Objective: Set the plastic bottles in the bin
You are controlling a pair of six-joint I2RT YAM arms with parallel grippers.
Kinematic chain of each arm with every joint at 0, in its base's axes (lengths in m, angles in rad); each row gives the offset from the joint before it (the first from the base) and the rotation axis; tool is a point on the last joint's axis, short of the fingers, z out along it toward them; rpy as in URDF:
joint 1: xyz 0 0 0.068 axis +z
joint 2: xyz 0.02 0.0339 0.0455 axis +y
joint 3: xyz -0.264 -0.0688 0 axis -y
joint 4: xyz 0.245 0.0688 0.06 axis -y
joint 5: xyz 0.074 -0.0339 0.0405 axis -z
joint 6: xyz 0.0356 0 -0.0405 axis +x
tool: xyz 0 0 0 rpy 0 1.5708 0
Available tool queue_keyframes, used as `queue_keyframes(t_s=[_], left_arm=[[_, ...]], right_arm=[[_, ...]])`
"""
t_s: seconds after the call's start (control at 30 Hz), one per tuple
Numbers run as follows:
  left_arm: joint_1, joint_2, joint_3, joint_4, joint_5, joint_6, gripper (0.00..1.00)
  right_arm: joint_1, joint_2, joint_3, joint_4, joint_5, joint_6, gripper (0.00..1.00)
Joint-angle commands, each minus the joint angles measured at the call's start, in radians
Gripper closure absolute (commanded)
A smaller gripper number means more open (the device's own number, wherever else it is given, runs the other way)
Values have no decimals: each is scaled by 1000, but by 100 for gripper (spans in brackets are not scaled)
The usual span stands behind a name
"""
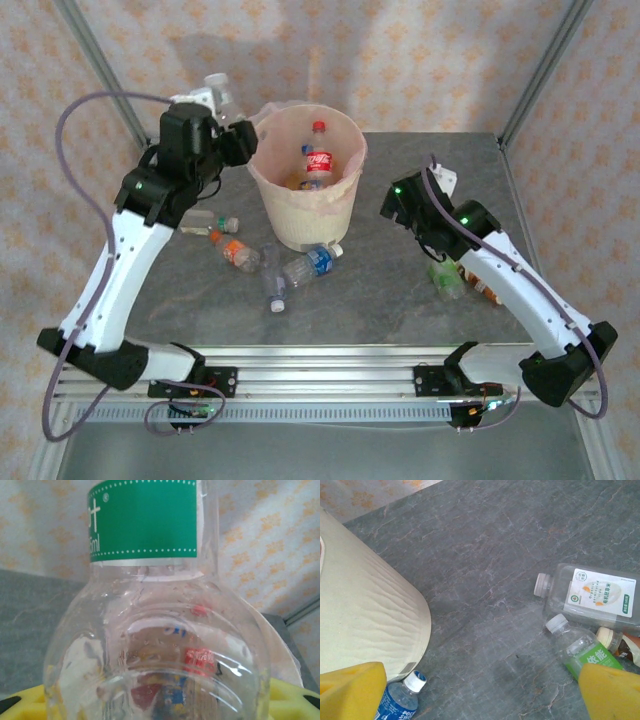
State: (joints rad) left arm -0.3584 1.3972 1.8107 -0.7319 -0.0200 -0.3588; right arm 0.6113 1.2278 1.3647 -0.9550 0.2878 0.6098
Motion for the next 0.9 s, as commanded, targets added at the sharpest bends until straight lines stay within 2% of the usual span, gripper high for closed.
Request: queue_keyframes(t_s=[0.0, 0.2, 0.33, 0.47, 0.63, 0.87], left_arm=[[-5, 101, 144, -77, 67, 143, 44], [-15, 304, 358, -163, 166, 119, 44], [-41, 403, 442, -202, 177, 97, 44], [-65, 489, 503, -236, 137, 68, 44], [-78, 554, 509, -271, 94, 25, 44], [-106, 525, 376, -232, 24, -29, 40]], right_arm=[[-7, -28, -9, -26, 11, 22, 1], [-7, -39, -20, -31, 13, 33, 1], [-7, -39, -22, -47, 19, 36, 1], [-7, -81, -32, -67, 35, 44, 1], [-7, -107, -56, -85, 46, 59, 1], [-8, -129, -67, -109, 73, 61, 1]])
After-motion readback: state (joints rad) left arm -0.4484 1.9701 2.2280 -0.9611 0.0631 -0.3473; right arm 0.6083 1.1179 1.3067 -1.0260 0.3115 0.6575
